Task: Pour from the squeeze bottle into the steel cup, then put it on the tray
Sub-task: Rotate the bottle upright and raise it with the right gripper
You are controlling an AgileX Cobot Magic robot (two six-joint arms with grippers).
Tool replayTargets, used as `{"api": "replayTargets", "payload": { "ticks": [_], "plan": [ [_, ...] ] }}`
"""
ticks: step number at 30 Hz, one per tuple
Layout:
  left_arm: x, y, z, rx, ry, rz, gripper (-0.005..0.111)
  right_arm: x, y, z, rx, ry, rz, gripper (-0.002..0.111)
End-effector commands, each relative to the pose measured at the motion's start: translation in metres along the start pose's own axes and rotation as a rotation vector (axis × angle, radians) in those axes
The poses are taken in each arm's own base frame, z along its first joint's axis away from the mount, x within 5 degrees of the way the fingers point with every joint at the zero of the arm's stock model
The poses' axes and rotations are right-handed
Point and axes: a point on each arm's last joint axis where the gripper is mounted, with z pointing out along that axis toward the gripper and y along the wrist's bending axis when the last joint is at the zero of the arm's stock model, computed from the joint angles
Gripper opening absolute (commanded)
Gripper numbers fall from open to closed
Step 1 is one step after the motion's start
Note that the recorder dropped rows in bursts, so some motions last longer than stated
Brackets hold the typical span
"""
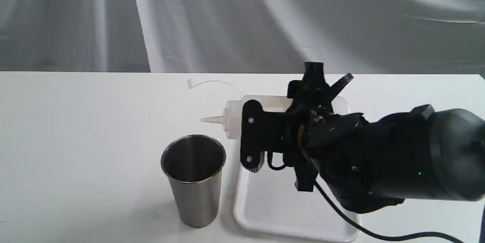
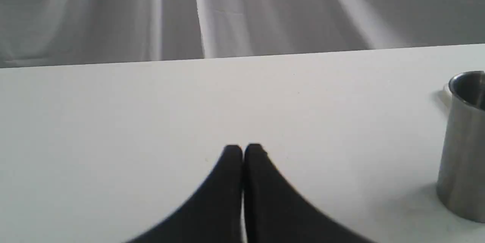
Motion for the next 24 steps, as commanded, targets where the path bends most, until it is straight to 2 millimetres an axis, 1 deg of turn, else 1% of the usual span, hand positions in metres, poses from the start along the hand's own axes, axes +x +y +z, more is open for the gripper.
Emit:
{"api": "replayTargets", "payload": {
  "ticks": [1,7,12,18,24],
  "plan": [
    [0.001,0.0,0.0,-0.002,-0.006,-0.005,0.0,0.006,-0.006,0.0,0.018,0.01,0.112,0.0],
    [0.001,0.0,0.0,-0.001,-0.006,-0.007,0.0,0.015,-0.008,0.006,-0.003,0.032,0.364,0.0],
    [0.001,0.0,0.0,-0.001,-0.006,-0.007,0.0,0.025,-0.015,0.008,-0.008,0.032,0.58,0.0],
    [0.001,0.0,0.0,-0.002,-0.006,-0.005,0.0,0.037,-0.034,0.0,-0.042,-0.026,0.756,0.0],
    [0.001,0.0,0.0,-0.002,-0.006,-0.005,0.0,0.058,-0.056,-0.011,-0.057,-0.055,0.925,0.0]
  ]
}}
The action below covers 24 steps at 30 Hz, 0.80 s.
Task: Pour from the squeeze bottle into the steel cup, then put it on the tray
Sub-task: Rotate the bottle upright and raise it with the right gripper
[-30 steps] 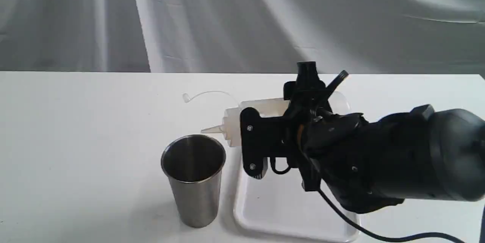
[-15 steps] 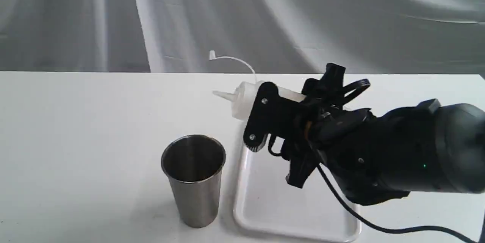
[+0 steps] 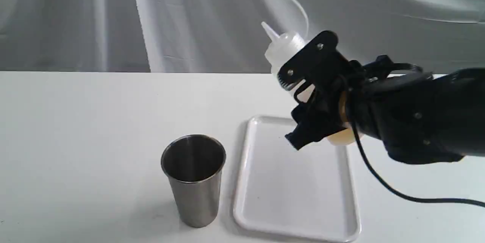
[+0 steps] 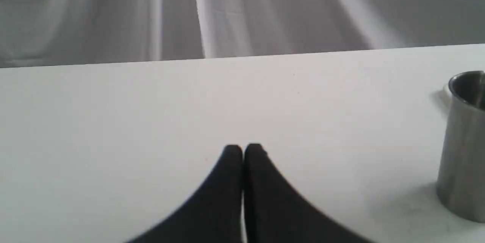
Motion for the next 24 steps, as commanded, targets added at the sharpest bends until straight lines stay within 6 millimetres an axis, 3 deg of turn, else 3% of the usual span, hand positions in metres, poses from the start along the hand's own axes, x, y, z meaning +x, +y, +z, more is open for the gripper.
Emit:
{"api": "replayTargets", "payload": {
  "ticks": [1,6,13,24],
  "plan": [
    [0.001,0.0,0.0,-0.002,-0.006,-0.005,0.0,-0.003,-0.021,-0.011,0.003,-0.026,0.104,0.0],
    [0.001,0.0,0.0,-0.001,-0.006,-0.007,0.0,-0.006,-0.032,-0.018,-0.113,-0.098,0.121,0.0],
    [0.001,0.0,0.0,-0.001,-0.006,-0.007,0.0,-0.008,-0.03,-0.025,-0.291,-0.359,0.039,0.0],
    [0.001,0.0,0.0,-0.001,-0.006,-0.007,0.0,0.032,-0.028,-0.038,-0.038,-0.687,0.157,0.0]
  ]
}}
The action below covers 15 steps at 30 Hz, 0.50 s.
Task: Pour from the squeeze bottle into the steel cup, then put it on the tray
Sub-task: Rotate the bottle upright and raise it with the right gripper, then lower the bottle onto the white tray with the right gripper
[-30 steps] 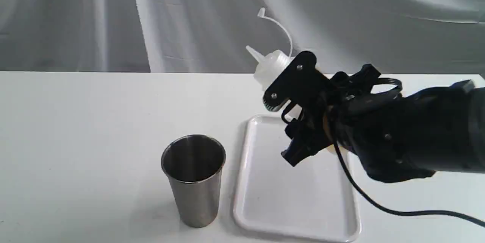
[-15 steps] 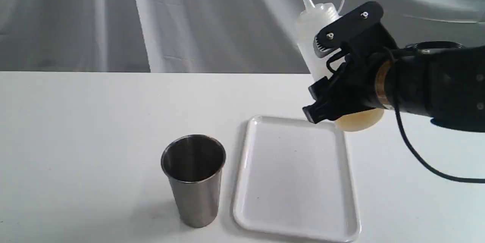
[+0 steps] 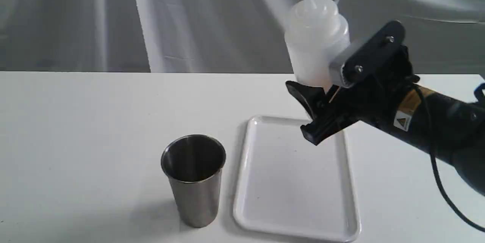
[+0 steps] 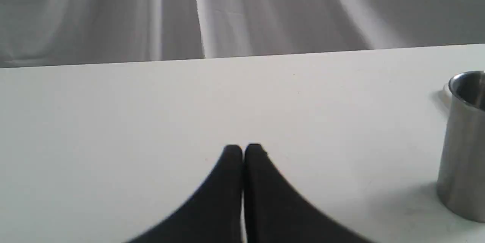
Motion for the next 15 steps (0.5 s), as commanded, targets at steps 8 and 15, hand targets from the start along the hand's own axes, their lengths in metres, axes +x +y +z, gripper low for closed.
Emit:
{"api": "replayTargets", "payload": {
  "ticks": [8,15],
  "plan": [
    [0.001,0.0,0.0,-0.001,-0.006,-0.007,0.0,0.012,-0.011,-0.017,0.195,-0.027,0.191,0.0],
    [0.001,0.0,0.0,-0.002,-0.006,-0.005,0.0,0.014,-0.011,-0.017,0.192,0.005,0.198,0.0]
  ]
}}
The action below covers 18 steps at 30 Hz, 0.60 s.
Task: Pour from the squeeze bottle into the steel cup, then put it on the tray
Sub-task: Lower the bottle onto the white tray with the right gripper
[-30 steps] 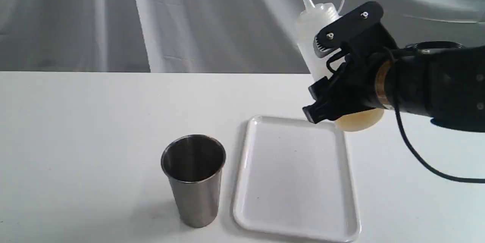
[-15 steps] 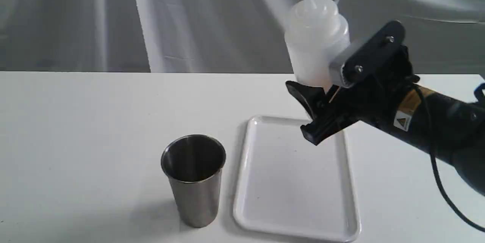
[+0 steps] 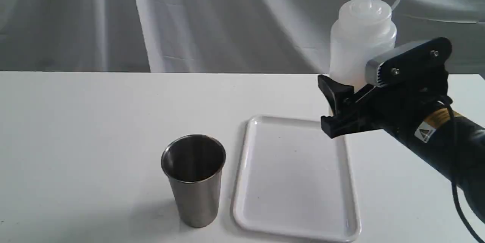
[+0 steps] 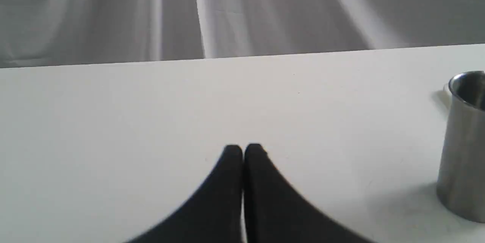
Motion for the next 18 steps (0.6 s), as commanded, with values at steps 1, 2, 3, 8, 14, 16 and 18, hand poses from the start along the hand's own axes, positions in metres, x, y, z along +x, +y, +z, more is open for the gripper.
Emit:
{"api": "replayTargets", "payload": {
  "ticks": [1,2,3,8,14,16,18],
  "plan": [
    [0.001,0.0,0.0,-0.002,-0.006,-0.005,0.0,-0.005,-0.001,-0.002,0.012,-0.02,0.031,0.0],
    [0.001,0.0,0.0,-0.002,-0.006,-0.005,0.0,-0.005,-0.001,-0.002,0.012,-0.02,0.046,0.0],
    [0.001,0.0,0.0,-0.002,-0.006,-0.005,0.0,-0.004,0.0,-0.001,0.013,-0.015,0.074,0.0],
    [0.001,0.0,0.0,-0.002,-0.006,-0.005,0.0,0.0,0.007,0.001,-0.007,0.013,0.183,0.0],
    [0.001,0.0,0.0,-0.001,-0.006,-0.007,0.0,0.015,0.011,0.012,-0.015,-0.025,0.199,0.0],
    [0.001,0.0,0.0,-0.001,-0.006,-0.007,0.0,0.025,0.014,0.018,-0.027,-0.053,0.197,0.0],
    [0.001,0.0,0.0,-0.001,-0.006,-0.007,0.0,0.03,0.016,0.022,-0.04,-0.104,0.204,0.0]
  ]
}}
